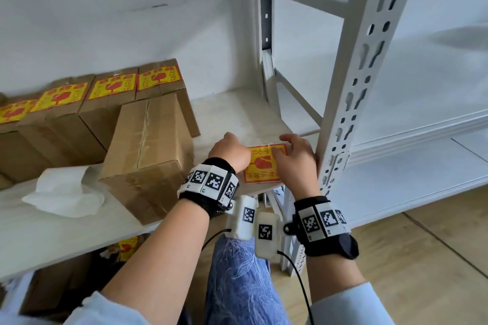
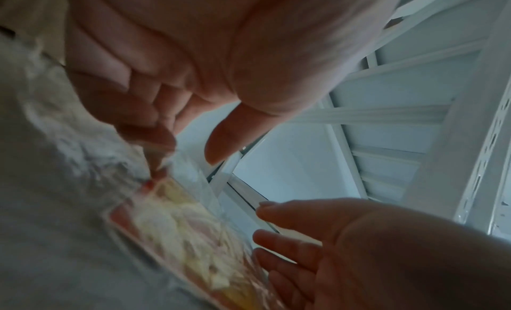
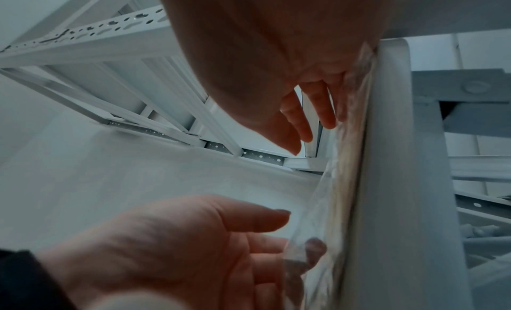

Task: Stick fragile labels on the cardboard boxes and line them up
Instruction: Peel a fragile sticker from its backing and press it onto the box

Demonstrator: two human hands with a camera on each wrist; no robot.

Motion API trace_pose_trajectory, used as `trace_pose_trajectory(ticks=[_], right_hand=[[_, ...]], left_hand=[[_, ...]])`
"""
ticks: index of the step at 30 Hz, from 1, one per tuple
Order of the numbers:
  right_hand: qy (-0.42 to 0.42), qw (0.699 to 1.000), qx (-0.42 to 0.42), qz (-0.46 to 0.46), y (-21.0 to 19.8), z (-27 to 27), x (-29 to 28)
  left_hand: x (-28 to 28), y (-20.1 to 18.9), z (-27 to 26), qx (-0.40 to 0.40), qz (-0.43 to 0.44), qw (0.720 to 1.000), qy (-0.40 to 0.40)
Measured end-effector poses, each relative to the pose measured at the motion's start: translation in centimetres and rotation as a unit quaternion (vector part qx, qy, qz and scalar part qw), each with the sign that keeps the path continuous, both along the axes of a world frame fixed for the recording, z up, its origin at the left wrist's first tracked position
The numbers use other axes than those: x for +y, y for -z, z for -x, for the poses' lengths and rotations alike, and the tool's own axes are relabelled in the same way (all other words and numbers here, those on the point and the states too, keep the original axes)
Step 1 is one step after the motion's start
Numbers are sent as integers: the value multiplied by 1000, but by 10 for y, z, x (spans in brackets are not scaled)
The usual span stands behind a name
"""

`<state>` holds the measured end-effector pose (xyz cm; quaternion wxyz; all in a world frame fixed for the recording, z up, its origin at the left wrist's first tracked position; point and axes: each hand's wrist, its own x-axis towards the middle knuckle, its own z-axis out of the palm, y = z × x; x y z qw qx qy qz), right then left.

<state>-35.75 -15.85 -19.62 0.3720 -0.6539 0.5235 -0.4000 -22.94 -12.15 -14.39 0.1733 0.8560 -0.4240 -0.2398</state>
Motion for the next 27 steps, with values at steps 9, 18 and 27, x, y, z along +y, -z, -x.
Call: trace_pose_trajectory(ticks=[9, 18, 27], right_hand=[[-28, 999, -23, -8, -3, 4, 4], [-33, 988, -140, -57, -18, 13, 14], [-61, 923, -373, -71, -47, 11, 32]], left_hand=[[13, 9, 6, -4, 125, 991, 39], [44, -36, 19, 85, 369, 921, 88], [92, -62, 12, 171, 466, 867, 27]])
